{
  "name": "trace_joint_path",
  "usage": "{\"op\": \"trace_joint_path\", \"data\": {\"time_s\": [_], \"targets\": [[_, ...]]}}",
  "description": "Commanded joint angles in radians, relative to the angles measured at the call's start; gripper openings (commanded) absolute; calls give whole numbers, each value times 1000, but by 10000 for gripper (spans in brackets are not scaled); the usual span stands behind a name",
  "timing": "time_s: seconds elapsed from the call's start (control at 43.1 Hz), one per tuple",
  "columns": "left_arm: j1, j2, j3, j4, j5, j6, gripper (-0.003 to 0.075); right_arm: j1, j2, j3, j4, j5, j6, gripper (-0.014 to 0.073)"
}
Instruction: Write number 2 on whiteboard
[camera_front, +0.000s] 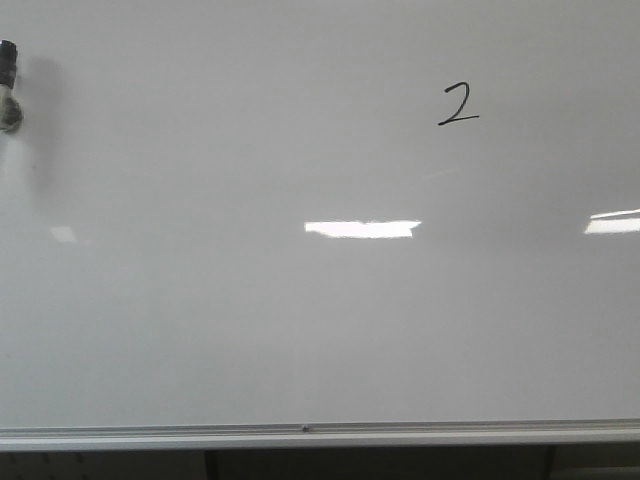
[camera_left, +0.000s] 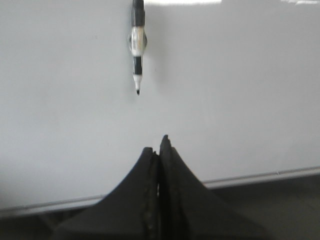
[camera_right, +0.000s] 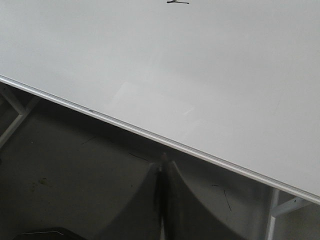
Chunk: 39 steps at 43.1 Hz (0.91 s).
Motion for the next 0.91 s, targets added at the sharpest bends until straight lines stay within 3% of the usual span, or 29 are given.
{"op": "trace_joint_path", "data": {"time_s": [0.0,0.255,0.603,0.882], "targets": [[30,-43,61,-20,-243,36,-20,-3,9,-19,-17,-70,1,-68],[105,-200,382,-20,-603,36,-20,-3,9,-19,-17,-70,1,-68],[117,-373,689,-23,-912,30,-20,-3,9,-19,-17,-70,1,-68],[117,-389,701,-25,-892,25,-20,-3,9,-19,-17,-70,1,-68]]}}
